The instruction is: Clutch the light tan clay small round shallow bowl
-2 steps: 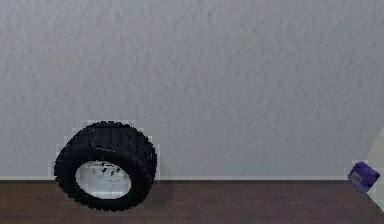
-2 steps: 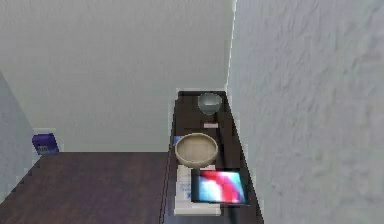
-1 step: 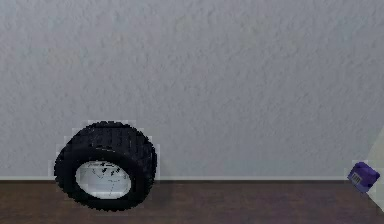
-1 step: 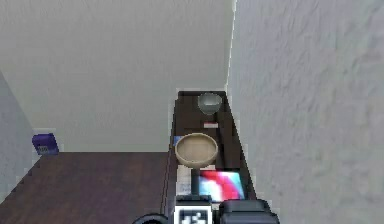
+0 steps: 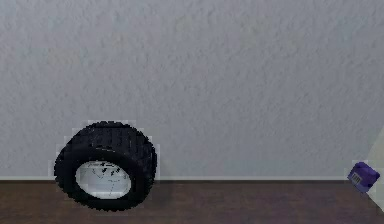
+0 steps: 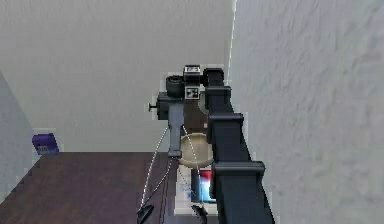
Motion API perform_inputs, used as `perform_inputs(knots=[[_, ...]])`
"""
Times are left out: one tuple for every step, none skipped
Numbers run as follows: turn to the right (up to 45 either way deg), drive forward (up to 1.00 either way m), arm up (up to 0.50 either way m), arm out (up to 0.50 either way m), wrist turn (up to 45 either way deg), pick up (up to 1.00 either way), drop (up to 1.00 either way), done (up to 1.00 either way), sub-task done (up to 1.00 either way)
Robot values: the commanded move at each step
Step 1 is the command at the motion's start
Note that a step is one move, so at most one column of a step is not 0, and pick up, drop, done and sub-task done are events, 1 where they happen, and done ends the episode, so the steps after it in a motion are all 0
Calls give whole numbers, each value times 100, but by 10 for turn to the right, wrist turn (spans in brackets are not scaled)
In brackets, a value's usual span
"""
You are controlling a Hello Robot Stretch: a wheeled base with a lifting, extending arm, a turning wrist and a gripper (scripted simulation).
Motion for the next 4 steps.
perform_inputs(knots=[[0, 0, 0, 0, 450, 0, 0, 0, 0], [0, 0, 0, 0, 450, 0, 0, 0, 0], [0, 0, 0, 0, 450, 0, 0, 0, 0], [0, 0, 0, 0, 450, 0, 0, 0, 0]])
